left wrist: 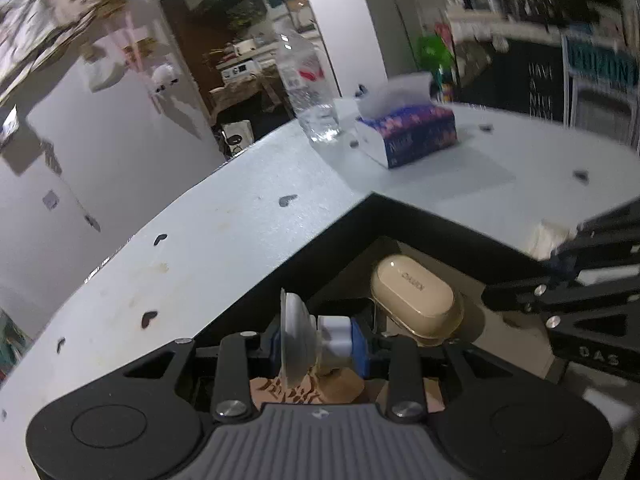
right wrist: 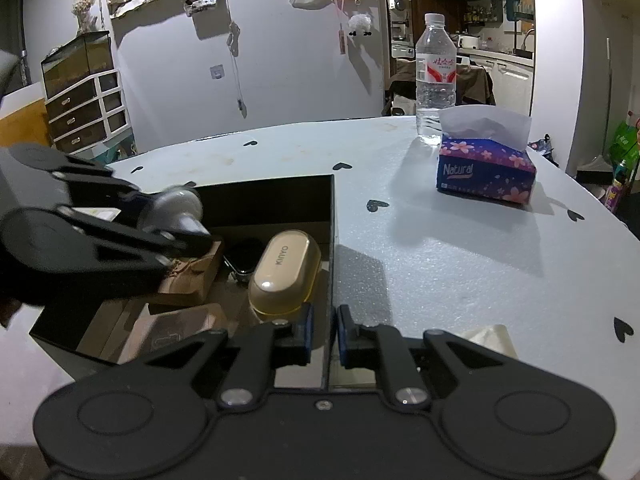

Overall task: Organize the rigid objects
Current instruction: 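Carry the suction holder into the black box and open the left gripper, then move the left gripper to the white charger plug and grasp it, then carry the white charger into the black box and lower it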

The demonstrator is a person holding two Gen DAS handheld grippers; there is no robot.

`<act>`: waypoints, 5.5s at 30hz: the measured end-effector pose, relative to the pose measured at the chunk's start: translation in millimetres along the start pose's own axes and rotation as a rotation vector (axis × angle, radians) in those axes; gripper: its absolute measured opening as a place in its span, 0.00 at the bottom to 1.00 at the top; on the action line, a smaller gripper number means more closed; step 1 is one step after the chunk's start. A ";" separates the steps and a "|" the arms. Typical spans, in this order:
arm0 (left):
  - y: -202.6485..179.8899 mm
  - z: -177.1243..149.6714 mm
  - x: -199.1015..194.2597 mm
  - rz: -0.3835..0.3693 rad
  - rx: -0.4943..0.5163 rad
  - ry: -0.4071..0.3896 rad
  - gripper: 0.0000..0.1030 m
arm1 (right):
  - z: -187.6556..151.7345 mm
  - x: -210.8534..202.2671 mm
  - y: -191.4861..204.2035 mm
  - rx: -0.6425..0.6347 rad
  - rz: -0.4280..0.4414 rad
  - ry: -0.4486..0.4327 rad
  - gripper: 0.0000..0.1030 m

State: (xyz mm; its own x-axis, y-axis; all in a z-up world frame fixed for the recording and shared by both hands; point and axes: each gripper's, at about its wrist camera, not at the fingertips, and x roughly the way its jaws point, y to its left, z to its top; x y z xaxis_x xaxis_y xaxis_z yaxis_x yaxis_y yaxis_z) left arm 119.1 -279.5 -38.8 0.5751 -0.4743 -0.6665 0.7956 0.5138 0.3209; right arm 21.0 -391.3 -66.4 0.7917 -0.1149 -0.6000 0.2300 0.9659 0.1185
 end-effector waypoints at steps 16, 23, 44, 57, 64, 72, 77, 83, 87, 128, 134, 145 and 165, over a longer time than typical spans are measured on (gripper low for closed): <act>-5.6 -5.4 7.9 -0.124 -0.055 0.057 0.57 | 0.3 -0.9 -1.5 0.005 0.006 -0.001 0.13; 2.2 -10.5 -3.5 -0.167 -0.123 0.040 0.60 | 0.3 -0.9 -1.3 0.004 0.006 -0.002 0.13; 24.5 -25.9 -53.3 -0.208 -0.333 -0.020 0.91 | 0.6 -0.7 -1.8 0.001 0.005 -0.001 0.13; 39.3 -49.4 -99.5 -0.165 -0.406 -0.089 1.00 | 0.9 -0.6 -1.9 0.003 0.005 0.000 0.13; 54.5 -77.7 -120.4 -0.107 -0.459 -0.097 1.00 | 0.9 -0.5 -1.6 0.003 0.005 0.000 0.13; 85.2 -110.2 -124.1 0.040 -0.568 -0.098 1.00 | 1.1 -0.5 -1.7 0.003 0.005 0.000 0.13; 114.6 -129.1 -105.7 0.151 -0.663 -0.090 1.00 | 1.0 -0.5 -1.5 0.003 0.005 0.000 0.13; 143.9 -139.4 -73.3 0.220 -0.724 -0.150 0.93 | 1.1 -0.4 -1.5 0.002 0.005 0.000 0.13; 160.9 -140.5 -45.1 0.178 -0.774 -0.114 0.87 | 1.2 -0.1 -1.6 0.000 0.007 0.001 0.13; 117.1 -91.1 -69.8 0.124 -0.580 -0.223 0.42 | 0.8 0.8 -1.5 0.020 -0.001 -0.003 0.09; 72.1 -60.7 -89.8 -0.052 -0.509 -0.283 0.42 | 1.1 0.4 -0.7 0.018 -0.008 -0.002 0.08; 32.5 -37.8 -55.3 -0.338 -0.571 -0.099 0.41 | 3.9 1.4 -0.1 0.005 -0.018 0.017 0.06; 32.8 -43.9 -21.4 -0.502 -0.915 0.017 0.58 | 3.7 1.4 -1.2 0.010 -0.007 0.018 0.07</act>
State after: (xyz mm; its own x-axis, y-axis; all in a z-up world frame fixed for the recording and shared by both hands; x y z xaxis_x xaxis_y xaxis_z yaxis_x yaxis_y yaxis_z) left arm 124.6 -221.1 -43.6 0.2093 -0.7767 -0.5941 0.4902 0.6090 -0.6235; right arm 23.9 -393.5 -64.5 0.7797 -0.1173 -0.6151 0.2410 0.9628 0.1219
